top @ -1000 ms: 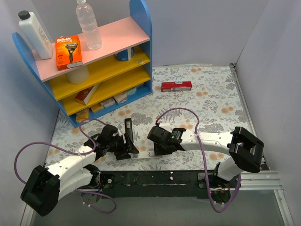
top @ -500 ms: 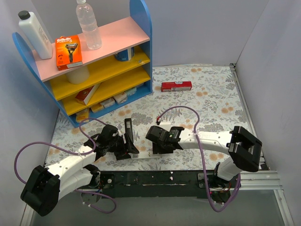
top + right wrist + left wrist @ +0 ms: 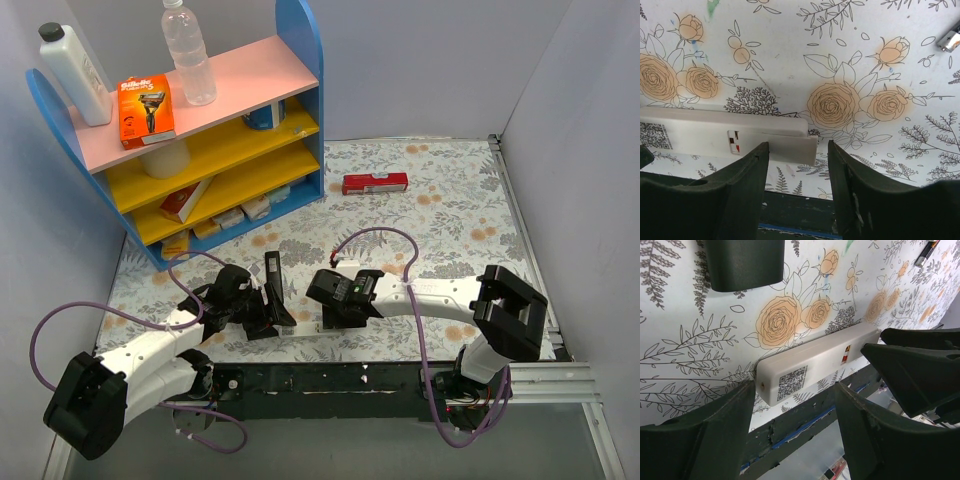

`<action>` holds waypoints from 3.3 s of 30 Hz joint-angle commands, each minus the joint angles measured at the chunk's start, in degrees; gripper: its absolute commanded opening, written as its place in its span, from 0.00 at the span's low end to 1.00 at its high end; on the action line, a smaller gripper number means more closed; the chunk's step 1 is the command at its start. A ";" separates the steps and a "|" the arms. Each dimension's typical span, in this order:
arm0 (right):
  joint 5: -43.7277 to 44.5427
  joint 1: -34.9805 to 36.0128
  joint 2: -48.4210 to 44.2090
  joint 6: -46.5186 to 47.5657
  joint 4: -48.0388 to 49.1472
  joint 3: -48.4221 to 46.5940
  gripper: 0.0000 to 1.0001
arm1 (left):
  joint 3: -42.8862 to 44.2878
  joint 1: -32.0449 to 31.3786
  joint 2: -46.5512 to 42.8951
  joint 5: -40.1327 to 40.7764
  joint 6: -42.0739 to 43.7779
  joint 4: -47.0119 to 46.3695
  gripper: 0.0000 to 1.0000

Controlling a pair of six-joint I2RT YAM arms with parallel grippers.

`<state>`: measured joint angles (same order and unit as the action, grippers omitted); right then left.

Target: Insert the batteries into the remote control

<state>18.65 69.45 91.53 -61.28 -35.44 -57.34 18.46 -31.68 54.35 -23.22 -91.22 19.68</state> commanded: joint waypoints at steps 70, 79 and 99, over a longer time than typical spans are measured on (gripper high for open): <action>12.02 5.87 -8.47 10.04 20.33 14.45 0.52 | -0.35 -0.31 -0.73 -0.86 0.69 -0.52 0.69; 11.84 5.08 -9.26 10.12 18.66 10.42 0.55 | -0.44 -0.22 -1.09 -0.68 0.60 -0.35 0.70; 4.64 4.03 -6.71 5.55 6.70 5.23 0.52 | -0.35 -0.22 -1.44 -0.95 0.78 -0.17 0.71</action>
<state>23.59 73.89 84.01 -54.70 -26.83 -50.15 18.35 -31.75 53.89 -23.64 -90.89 19.29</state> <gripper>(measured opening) 0.527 0.706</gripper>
